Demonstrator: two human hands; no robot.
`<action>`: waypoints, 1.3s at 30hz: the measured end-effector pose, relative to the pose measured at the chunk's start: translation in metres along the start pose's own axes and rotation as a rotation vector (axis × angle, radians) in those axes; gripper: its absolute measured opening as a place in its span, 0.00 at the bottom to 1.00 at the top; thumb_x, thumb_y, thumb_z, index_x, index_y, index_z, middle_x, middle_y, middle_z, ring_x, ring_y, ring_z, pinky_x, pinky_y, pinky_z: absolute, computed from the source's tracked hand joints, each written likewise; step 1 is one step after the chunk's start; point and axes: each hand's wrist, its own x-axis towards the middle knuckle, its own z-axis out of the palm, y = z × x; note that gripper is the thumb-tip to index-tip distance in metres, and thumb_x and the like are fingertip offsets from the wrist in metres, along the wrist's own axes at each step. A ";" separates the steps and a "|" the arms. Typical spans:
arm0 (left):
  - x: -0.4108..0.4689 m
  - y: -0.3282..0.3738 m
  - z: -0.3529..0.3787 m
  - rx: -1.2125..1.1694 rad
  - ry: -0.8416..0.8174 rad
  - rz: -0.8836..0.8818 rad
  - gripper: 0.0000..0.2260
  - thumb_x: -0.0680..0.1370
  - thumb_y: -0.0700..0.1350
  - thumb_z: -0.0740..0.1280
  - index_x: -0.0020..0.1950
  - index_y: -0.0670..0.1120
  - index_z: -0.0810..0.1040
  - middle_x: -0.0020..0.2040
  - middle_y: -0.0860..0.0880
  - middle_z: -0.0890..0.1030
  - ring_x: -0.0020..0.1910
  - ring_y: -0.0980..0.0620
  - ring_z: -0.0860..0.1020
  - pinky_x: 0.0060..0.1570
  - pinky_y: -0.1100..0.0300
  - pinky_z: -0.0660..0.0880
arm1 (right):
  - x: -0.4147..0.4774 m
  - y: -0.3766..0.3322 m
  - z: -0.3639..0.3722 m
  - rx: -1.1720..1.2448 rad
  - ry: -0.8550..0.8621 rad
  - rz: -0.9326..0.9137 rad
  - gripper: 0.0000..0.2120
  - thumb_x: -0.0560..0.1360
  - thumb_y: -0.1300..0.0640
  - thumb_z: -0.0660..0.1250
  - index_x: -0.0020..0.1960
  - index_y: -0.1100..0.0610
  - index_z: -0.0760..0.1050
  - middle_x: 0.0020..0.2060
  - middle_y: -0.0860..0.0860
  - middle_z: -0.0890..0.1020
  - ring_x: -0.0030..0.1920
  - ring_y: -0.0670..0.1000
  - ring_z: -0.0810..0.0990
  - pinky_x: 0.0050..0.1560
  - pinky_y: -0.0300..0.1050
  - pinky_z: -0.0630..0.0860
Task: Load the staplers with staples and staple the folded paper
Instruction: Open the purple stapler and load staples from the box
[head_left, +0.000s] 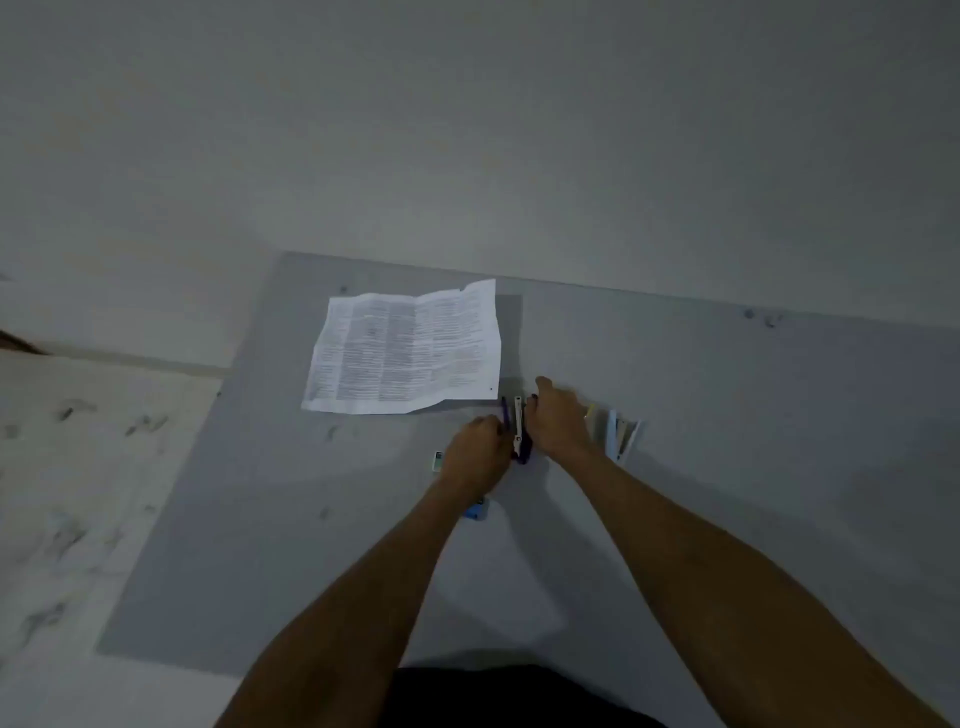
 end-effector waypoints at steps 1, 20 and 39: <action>0.003 0.000 0.004 -0.030 -0.009 -0.016 0.09 0.79 0.43 0.61 0.45 0.37 0.75 0.45 0.39 0.80 0.41 0.44 0.77 0.38 0.56 0.70 | 0.002 0.000 0.001 0.012 0.003 0.004 0.10 0.80 0.63 0.54 0.56 0.65 0.71 0.47 0.64 0.80 0.45 0.60 0.79 0.40 0.47 0.70; 0.015 0.017 -0.004 -0.168 0.037 -0.112 0.11 0.78 0.49 0.65 0.52 0.42 0.78 0.45 0.45 0.83 0.44 0.47 0.81 0.42 0.59 0.71 | 0.002 0.013 -0.031 0.536 -0.040 0.257 0.05 0.72 0.62 0.71 0.47 0.60 0.78 0.45 0.56 0.83 0.43 0.54 0.83 0.39 0.44 0.82; 0.015 0.038 -0.053 -0.546 -0.213 -0.100 0.13 0.80 0.45 0.63 0.63 0.45 0.71 0.51 0.44 0.79 0.45 0.51 0.77 0.39 0.62 0.73 | -0.026 0.017 -0.099 0.980 -0.194 0.168 0.11 0.74 0.63 0.71 0.51 0.70 0.77 0.45 0.65 0.83 0.44 0.63 0.84 0.44 0.47 0.83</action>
